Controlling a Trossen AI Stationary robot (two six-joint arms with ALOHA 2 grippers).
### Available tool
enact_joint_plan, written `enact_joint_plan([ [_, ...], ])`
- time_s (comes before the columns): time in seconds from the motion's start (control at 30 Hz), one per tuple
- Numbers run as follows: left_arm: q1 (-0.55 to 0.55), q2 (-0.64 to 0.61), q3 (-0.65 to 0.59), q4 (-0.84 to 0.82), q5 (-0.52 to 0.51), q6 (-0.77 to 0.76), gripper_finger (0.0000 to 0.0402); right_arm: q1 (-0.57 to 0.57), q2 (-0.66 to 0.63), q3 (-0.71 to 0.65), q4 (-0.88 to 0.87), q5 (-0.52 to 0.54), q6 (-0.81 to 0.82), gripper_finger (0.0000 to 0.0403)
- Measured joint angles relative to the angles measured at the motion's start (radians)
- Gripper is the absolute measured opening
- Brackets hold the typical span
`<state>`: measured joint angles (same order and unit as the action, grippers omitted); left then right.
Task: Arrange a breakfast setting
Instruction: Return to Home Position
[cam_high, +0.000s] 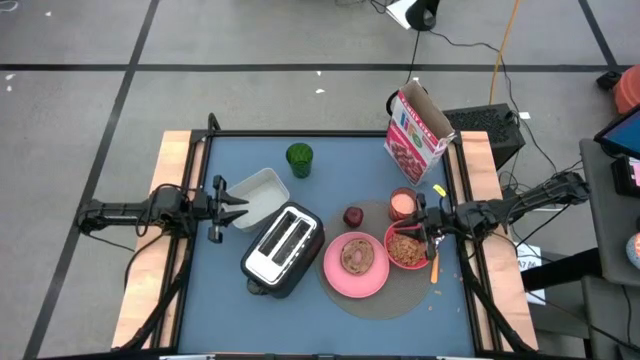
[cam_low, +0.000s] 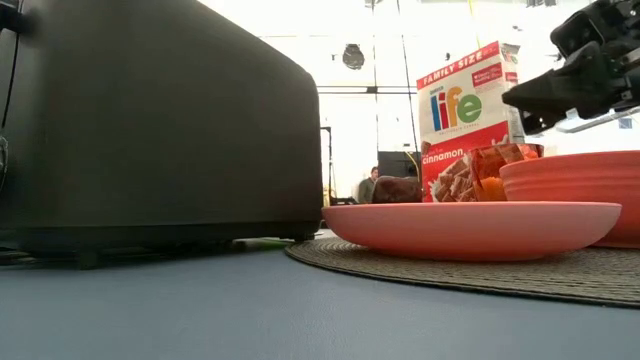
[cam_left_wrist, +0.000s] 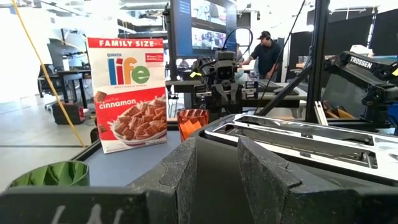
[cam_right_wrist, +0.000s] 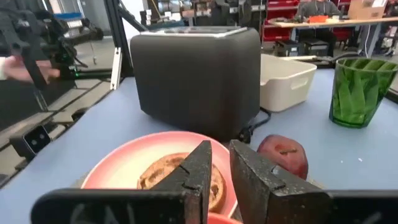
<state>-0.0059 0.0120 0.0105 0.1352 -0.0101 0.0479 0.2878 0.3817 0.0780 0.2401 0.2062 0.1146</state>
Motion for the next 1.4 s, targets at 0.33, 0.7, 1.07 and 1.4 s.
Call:
enact_joint_plan([
  [0.33, 0.0, 0.0, 0.0, 0.0, 0.0, 0.0, 0.0124, 0.0, 0.0, 0.0, -0.024, 0.0, -0.003, 0.0055],
  [0.7, 0.0, 0.0, 0.0, -0.001, 0.001, 0.0, 0.0124, 0.0, 0.0, 0.0, -0.024, 0.001, -0.003, 0.0055],
  [1.07, 0.0, 0.0, 0.0, -0.001, 0.001, 0.0, 0.0124, 0.0, -0.002, 0.0, -0.026, 0.001, -0.08, 0.0055],
  [1.4, 0.0, 0.001, 0.0, -0.001, 0.001, 0.0, 0.0124, -0.009, -0.102, -0.025, -0.027, 0.0, -0.169, 0.0055],
])
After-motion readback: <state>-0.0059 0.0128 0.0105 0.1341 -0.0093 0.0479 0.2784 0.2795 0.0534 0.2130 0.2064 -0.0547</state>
